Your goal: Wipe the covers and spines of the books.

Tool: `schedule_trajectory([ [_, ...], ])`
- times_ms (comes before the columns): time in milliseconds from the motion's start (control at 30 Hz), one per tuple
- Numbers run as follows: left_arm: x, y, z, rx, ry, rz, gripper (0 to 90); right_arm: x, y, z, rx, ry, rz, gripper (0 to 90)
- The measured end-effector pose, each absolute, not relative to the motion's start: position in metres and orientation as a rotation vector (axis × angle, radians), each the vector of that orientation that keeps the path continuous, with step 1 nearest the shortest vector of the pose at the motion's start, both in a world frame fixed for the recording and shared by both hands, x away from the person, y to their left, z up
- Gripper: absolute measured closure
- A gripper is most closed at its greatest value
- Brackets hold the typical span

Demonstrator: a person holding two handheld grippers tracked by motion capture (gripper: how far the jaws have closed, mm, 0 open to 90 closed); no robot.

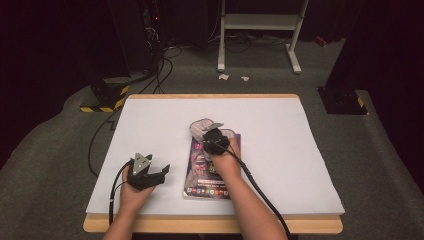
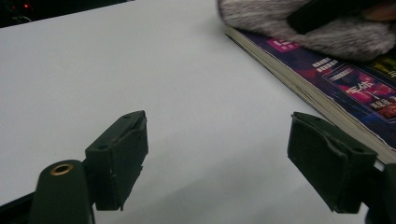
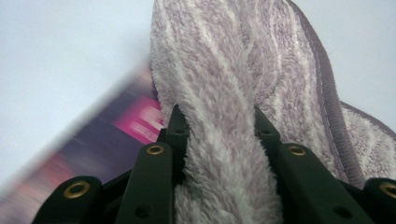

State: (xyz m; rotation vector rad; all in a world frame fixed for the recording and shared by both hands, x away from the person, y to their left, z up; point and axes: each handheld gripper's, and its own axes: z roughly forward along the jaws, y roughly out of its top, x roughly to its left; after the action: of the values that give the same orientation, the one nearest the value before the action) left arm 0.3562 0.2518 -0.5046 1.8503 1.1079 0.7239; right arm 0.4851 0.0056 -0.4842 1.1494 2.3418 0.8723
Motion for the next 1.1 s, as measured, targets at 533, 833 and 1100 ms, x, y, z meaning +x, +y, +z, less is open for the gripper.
schedule_trajectory([
  [533,0.356,0.252,-0.505,1.851,1.104,0.727,20.4,0.482,-0.064,-0.485,1.212,2.248,0.800,68.3],
  [833,0.356,0.251,-0.505,1.856,1.110,0.733,20.4,0.482,-0.120,-0.485,1.348,2.173,0.813,68.3],
  [1100,0.356,0.251,-0.505,1.852,1.108,0.730,20.5,0.499,-0.083,-0.482,1.301,2.203,0.772,68.5],
])
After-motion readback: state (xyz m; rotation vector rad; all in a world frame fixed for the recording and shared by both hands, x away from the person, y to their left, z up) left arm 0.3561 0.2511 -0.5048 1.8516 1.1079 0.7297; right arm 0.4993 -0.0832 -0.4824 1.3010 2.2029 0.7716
